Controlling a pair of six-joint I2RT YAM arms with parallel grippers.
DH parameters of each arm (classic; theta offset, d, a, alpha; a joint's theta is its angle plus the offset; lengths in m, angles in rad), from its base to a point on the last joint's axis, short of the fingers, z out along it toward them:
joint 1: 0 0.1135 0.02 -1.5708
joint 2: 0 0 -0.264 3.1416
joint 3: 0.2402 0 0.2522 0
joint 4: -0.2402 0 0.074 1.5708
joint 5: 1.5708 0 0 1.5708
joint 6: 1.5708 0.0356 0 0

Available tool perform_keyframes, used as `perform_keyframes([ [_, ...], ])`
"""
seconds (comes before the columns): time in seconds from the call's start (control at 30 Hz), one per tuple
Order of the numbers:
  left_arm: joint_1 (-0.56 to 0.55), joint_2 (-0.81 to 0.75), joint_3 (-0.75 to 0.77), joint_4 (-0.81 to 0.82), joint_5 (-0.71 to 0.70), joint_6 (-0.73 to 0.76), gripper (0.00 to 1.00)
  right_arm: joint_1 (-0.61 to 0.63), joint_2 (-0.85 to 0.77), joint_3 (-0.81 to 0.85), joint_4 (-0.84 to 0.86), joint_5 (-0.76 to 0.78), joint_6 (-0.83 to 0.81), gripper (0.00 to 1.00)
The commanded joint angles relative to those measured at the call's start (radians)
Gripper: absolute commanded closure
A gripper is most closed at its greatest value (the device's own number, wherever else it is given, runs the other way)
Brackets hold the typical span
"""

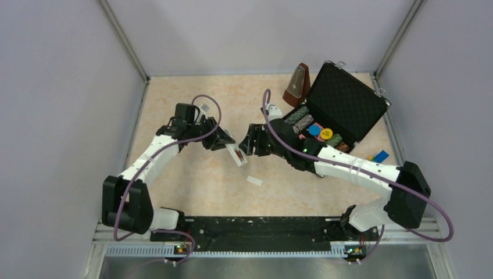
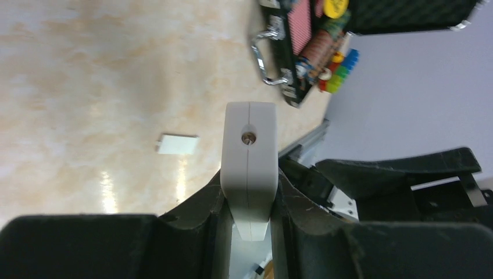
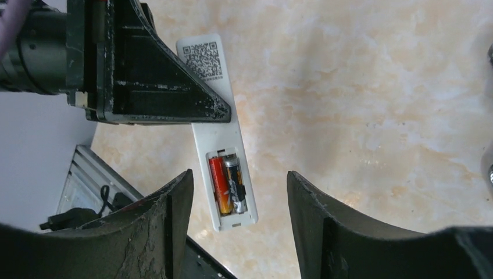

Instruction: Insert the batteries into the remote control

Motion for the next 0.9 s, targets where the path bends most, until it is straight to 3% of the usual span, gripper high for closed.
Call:
perform_keyframes([
  [0.0, 0.004, 0.079, 0.047, -0.052, -0.135, 0.127, 1.00, -0.028, 0.071, -0.064, 0.133, -0.111, 0.052, 0.42],
  [0.37, -0.026, 0.245, 0.130, -0.167, -0.395, 0.186, 1.00, -0.030, 0.234, -0.127, 0.173, -0.137, 0.070, 0.47],
  [0.6, -0.101, 0.329, 0.234, -0.325, -0.613, 0.213, 1.00, -0.030, 0.281, -0.135, 0.212, -0.148, 0.092, 0.50],
  [0.87, -0.203, 0.412, 0.350, -0.484, -0.888, 0.203, 1.00, -0.030, 0.296, -0.150, 0.134, -0.068, 0.172, 0.51],
])
